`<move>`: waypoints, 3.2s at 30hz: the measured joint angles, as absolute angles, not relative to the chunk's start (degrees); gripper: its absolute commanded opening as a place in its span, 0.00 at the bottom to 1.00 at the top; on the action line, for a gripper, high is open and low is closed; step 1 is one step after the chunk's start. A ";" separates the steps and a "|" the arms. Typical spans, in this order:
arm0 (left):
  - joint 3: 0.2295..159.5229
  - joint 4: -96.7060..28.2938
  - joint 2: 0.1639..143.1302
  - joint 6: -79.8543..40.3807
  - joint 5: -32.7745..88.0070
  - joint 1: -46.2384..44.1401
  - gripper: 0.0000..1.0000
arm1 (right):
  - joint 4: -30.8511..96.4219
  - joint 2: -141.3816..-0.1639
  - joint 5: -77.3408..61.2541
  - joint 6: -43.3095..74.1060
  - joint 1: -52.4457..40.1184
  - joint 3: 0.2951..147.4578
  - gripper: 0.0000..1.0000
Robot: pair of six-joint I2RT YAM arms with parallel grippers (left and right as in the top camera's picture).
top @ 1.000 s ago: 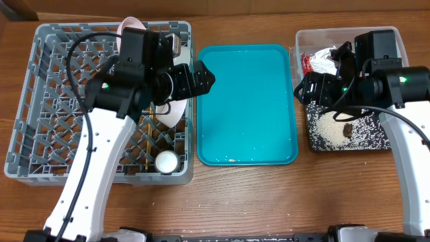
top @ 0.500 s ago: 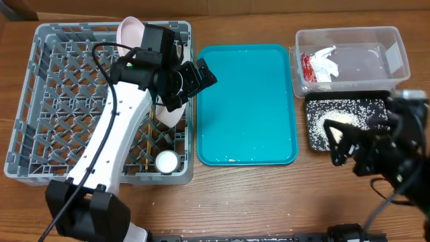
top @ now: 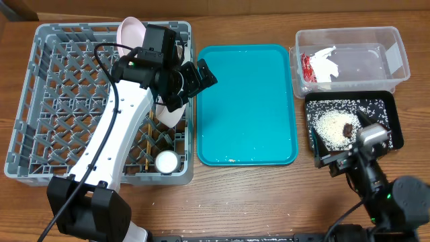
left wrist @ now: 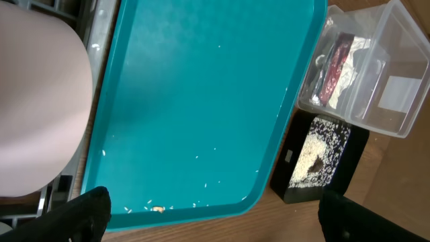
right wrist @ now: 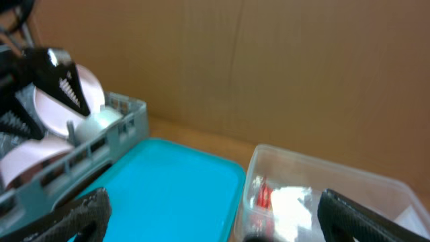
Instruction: Sort waste into correct bins and load items into the dishwasher
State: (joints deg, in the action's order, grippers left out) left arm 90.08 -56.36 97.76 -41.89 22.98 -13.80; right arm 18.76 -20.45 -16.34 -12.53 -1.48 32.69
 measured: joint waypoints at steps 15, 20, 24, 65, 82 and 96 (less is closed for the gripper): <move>90.08 -56.29 97.76 -41.89 22.96 -13.80 1.00 | -0.05 -0.86 -17.82 -13.54 -1.50 3.46 1.00; 90.08 -56.31 97.76 -41.89 22.96 -13.80 1.00 | -4.05 -0.84 -15.38 -13.26 -1.74 1.06 1.00; 90.08 -56.31 97.76 -41.89 22.96 -13.80 1.00 | -3.84 -0.84 -11.51 -10.37 -2.31 1.06 1.00; 88.09 -57.95 96.09 -40.82 7.22 -14.59 1.00 | 4.67 -0.80 -4.89 -3.18 -2.31 1.06 1.00; 28.18 -3.77 38.65 -21.82 -6.76 -9.08 1.00 | 4.69 -0.73 -4.60 -3.18 -2.31 1.06 1.00; 3.36 -1.41 2.33 -13.23 -3.44 -0.60 1.00 | 4.67 -0.73 -4.45 -3.16 -2.31 1.06 1.00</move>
